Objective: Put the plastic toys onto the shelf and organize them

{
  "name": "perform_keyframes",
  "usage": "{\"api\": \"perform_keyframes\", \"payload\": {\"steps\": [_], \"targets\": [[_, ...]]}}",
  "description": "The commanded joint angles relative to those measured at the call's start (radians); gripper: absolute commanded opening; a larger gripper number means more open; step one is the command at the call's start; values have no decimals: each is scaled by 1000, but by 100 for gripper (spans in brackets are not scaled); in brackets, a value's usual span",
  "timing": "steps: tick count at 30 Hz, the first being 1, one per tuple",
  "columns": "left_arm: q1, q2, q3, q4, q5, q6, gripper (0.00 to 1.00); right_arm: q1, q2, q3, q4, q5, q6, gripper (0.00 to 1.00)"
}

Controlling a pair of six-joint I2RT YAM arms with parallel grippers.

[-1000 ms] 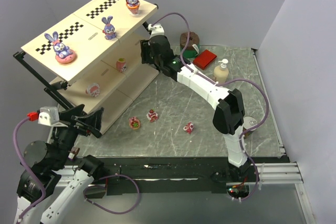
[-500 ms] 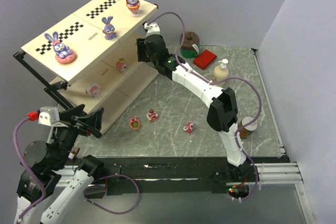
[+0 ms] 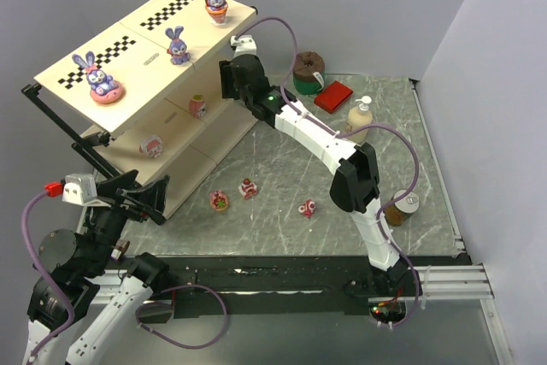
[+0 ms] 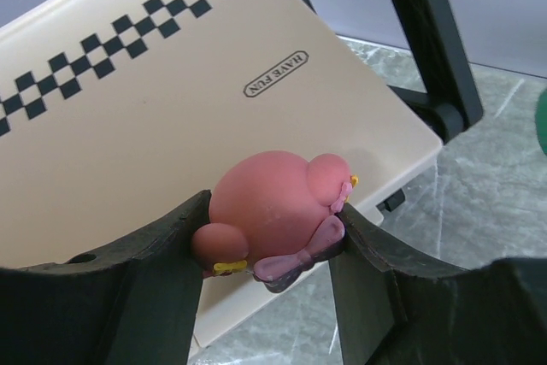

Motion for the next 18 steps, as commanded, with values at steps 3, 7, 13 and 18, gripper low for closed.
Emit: {"api": "perform_keyframes", "payload": {"steps": [3, 7, 13, 18], "targets": [[-1, 6, 13, 28, -8, 8, 97, 9, 24, 89, -46, 53, 12, 18], [-1, 3, 14, 24, -11, 8, 96, 9, 26, 106, -70, 51, 8, 19], [-1, 3, 10, 29, -8, 5, 96, 7, 41, 126, -96, 66, -3, 24], [-1, 1, 11, 28, -8, 2, 96, 7, 50, 124, -82, 72, -17, 32]]}}
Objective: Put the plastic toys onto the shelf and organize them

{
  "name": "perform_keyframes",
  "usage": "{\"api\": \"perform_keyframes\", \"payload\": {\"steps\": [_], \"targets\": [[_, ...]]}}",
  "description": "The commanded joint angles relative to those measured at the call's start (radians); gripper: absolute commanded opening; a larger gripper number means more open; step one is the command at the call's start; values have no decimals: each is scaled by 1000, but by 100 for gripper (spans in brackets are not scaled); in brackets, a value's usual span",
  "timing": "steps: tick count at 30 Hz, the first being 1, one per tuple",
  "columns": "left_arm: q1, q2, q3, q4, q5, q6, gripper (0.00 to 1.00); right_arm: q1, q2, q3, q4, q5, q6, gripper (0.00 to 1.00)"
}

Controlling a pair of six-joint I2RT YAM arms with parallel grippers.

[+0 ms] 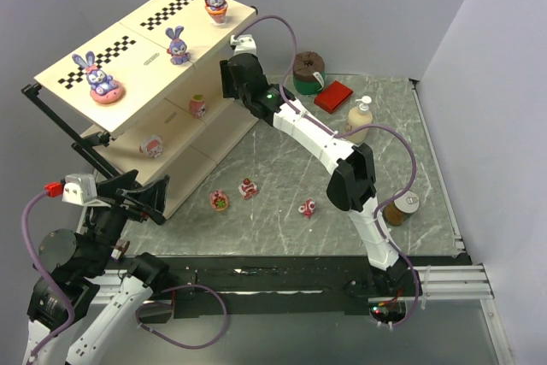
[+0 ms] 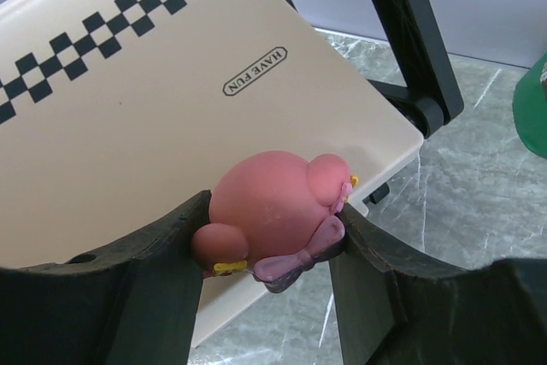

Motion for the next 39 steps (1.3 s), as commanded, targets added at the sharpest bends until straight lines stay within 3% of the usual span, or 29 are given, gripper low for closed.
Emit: {"api": "perform_keyframes", "payload": {"steps": [1, 15, 30, 36, 39], "targets": [[-1, 1, 10, 28, -8, 2, 97, 7, 14, 45, -1, 24, -19, 33], [-1, -2, 5, 29, -15, -1, 96, 4, 7, 22, 22, 26, -15, 66], [-1, -9, 19, 15, -28, 12, 96, 4, -16, -16, 76, 29, -16, 70], [-1, -9, 27, 8, -26, 10, 96, 6, -84, -103, 119, 21, -15, 84], [-1, -12, 36, 1, -25, 9, 97, 16, -139, -185, 179, 44, -42, 98]]}}
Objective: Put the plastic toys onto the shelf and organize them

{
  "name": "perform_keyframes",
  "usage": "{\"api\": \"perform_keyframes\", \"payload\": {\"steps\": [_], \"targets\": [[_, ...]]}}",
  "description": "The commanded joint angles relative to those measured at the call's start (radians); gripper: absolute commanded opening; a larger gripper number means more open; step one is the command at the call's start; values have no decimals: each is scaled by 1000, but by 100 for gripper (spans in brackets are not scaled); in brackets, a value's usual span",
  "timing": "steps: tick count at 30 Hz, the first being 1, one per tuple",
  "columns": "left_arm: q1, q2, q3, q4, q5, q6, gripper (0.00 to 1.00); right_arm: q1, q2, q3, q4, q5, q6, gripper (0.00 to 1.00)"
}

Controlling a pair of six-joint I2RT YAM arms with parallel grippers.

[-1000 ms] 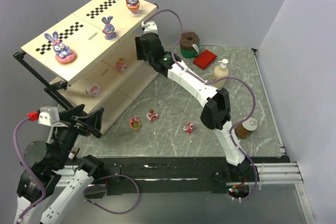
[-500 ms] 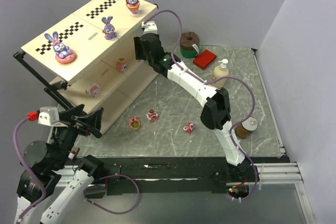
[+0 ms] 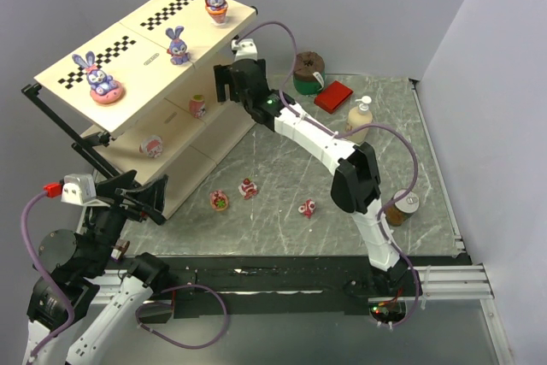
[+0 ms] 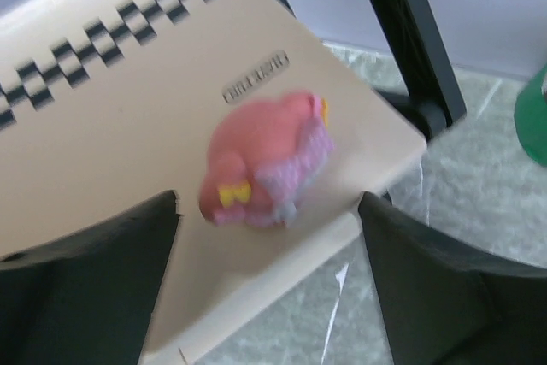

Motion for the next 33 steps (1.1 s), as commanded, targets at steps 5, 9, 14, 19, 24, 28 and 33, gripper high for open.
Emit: {"api": "perform_keyframes", "payload": {"steps": [5, 9, 14, 19, 24, 28, 33], "targets": [[-1, -17, 45, -9, -8, 3, 96, 39, -205, -211, 129, 70, -69, 100], [-1, -26, 55, -24, -4, -1, 96, 54, -301, -341, 168, 85, -69, 100], [-1, -43, 66, -49, 1, -11, 96, 70, -432, -503, 161, 67, -13, 100], [0, -75, 46, -60, 13, -23, 96, 71, -663, -841, 153, 41, 102, 100], [0, -112, 31, -50, 42, -46, 96, 76, -850, -1180, 133, -43, 198, 100], [0, -129, 0, -27, 58, -54, 96, 140, -869, -1310, 199, -126, 172, 99], [0, -144, -52, 20, 74, -69, 96, 245, -711, -1258, 273, -137, 86, 99]]}}
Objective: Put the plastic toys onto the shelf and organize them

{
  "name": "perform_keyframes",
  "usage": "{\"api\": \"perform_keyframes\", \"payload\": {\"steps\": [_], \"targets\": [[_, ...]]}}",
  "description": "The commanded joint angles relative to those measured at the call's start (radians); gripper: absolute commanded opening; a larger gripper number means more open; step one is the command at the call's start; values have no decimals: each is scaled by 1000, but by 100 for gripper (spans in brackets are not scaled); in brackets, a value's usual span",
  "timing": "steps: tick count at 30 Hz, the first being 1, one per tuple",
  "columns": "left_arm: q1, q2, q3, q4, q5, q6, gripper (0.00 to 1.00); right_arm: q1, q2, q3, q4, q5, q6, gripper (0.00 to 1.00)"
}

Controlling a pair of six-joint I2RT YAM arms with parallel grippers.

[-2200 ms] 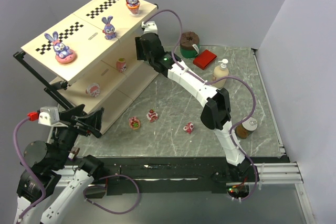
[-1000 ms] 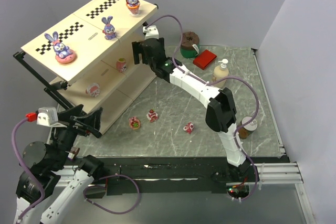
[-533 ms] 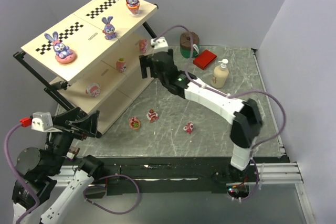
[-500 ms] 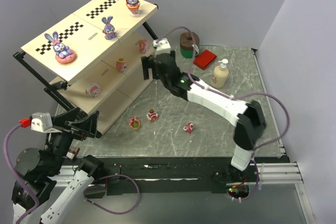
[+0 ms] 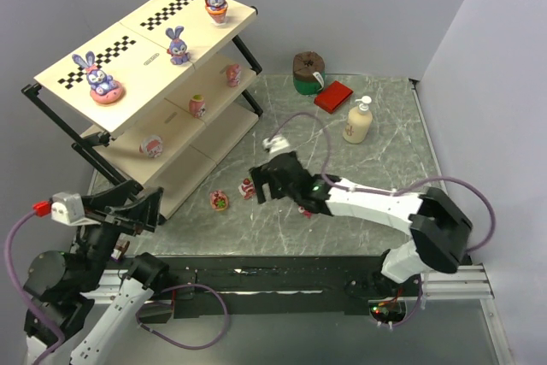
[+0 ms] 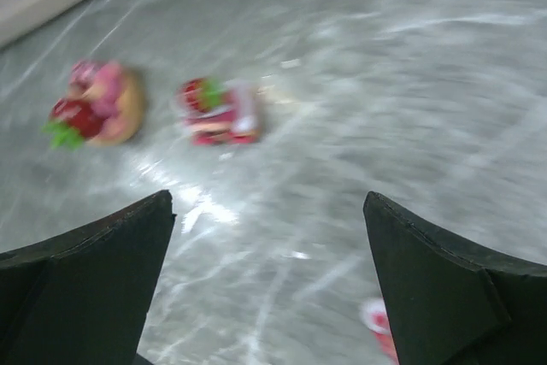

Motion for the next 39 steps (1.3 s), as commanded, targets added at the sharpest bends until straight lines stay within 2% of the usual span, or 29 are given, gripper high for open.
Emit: {"api": "perform_keyframes", "payload": {"steps": [1, 5, 8, 13, 18, 19, 26, 33, 39], "targets": [[0, -22, -58, 63, 38, -28, 96, 67, 113, 72, 117, -41, -57, 99], [0, -54, -107, 100, 41, -32, 96, 70, 254, 144, 162, -52, -25, 96], [0, -87, -149, 124, 44, -33, 96, 70, 326, 181, 146, 7, 16, 94], [0, -101, -179, 144, 61, -27, 96, 64, 398, 183, 217, 59, 15, 90], [0, -97, -192, 144, 61, -25, 97, 49, 442, 218, 222, 59, 21, 68], [0, -97, -193, 146, 61, -25, 96, 44, 449, 222, 225, 57, 22, 62], [0, -94, -199, 146, 60, -21, 97, 24, 471, 235, 260, 66, -2, 41], [0, -102, -204, 144, 57, -22, 97, 18, 449, 244, 350, 30, -56, 39], [0, -101, -205, 144, 57, -21, 96, 12, 489, 370, 360, -38, -128, 40]]}}
